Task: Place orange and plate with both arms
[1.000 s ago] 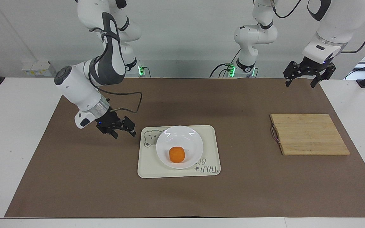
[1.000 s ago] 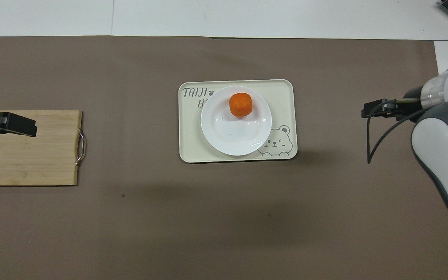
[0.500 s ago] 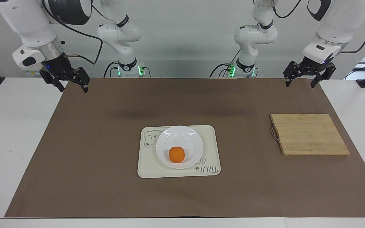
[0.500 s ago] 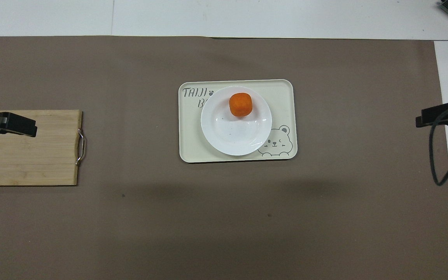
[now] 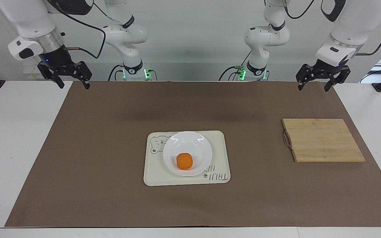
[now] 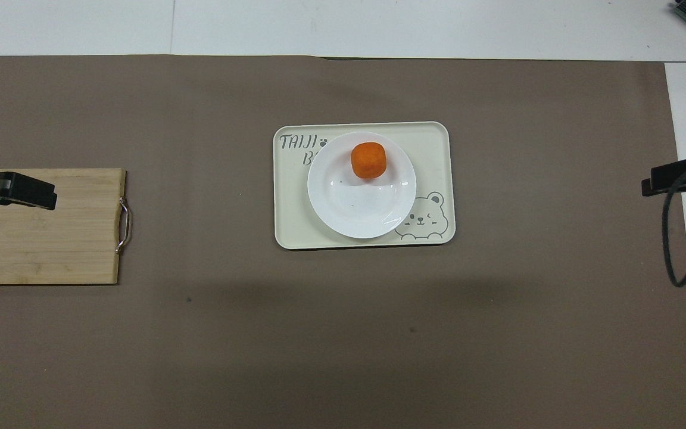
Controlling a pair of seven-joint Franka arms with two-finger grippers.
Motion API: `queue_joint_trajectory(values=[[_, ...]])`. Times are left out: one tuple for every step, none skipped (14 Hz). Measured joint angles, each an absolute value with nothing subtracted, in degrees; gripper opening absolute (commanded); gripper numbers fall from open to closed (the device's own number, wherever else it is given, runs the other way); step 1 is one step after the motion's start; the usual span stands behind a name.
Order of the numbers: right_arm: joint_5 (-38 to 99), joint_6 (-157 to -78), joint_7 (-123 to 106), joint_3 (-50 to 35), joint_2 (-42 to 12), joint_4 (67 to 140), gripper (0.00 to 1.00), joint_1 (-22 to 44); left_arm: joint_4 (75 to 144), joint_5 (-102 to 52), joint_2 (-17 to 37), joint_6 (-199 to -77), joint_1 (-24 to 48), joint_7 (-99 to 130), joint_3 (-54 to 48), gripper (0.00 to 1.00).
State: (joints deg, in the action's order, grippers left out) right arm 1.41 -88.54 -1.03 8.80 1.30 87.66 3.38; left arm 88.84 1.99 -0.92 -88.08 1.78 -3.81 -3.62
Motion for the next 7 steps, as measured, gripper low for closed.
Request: queue_joint_trajectory(values=[[1.30,-88.22,-1.03,8.77,2.03,87.62,1.00,3.43,88.84,1.99,-0.92,-88.08,1.78,-3.81,-3.62,1.00],[0.77,-88.05,-1.03,8.62,2.39,87.68,1.00,3.62,88.84,1.99,-0.92,-88.08,1.78,-3.81,-3.62,1.00],[0.24,-88.02,-1.03,8.45,2.45,87.78,1.00,3.91,88.84,1.99,-0.92,-88.08,1.78,-3.81,-3.62,1.00],[0.03,-87.98,-1.03,8.42,2.42,87.90,1.00,4.15,88.84,1.99,-0.92,-88.08,1.78,-3.81,-3.62,1.00],[-0.01,-87.90,-1.03,8.37,2.43,88.08,1.00,4.18,88.84,1.99,-0.92,-88.08,1.78,-3.81,-3.62,1.00],[-0.01,-87.90,-1.03,8.36,2.43,88.40,1.00,4.18,88.84,1.99,-0.92,-88.08,1.78,-3.81,-3.62,1.00],[-0.01,-87.98,-1.03,8.31,2.43,88.78,1.00,4.19,88.84,1.99,-0.92,-88.08,1.78,-3.81,-3.62,1.00]])
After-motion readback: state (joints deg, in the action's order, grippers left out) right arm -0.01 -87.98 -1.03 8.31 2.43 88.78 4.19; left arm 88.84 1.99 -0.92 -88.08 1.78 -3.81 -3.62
